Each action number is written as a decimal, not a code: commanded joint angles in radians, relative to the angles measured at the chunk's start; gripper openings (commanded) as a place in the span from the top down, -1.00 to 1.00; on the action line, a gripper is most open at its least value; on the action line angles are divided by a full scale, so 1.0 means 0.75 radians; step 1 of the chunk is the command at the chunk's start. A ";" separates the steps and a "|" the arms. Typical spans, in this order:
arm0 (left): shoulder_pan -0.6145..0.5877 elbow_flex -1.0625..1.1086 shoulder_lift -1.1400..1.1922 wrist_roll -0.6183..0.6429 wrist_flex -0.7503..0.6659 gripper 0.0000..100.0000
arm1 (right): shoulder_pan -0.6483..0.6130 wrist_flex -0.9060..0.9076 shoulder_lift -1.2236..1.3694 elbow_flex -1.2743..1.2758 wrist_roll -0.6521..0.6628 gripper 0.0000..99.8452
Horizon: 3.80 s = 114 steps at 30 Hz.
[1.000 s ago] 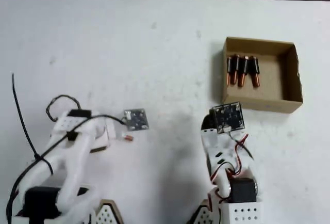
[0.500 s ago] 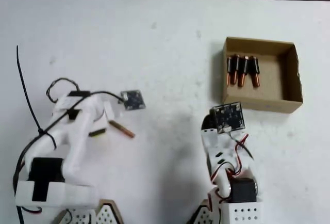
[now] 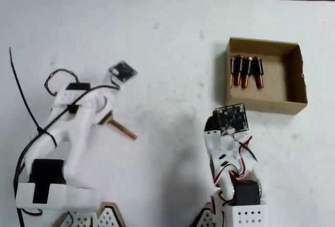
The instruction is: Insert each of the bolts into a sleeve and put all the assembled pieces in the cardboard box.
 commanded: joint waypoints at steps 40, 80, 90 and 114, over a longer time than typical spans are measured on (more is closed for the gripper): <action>0.165 0.053 -0.650 0.616 0.479 0.96 | 0.001 -0.034 -0.011 -0.006 -0.002 0.97; 0.171 0.155 -0.206 1.393 0.018 0.43 | 0.005 -0.032 -0.011 -0.006 -0.002 0.97; 0.161 0.321 -0.206 1.393 -0.274 0.43 | 0.005 -0.032 -0.011 -0.006 -0.002 0.97; 0.169 0.352 -0.204 1.385 -0.340 0.63 | 0.005 -0.030 -0.011 -0.006 0.000 0.97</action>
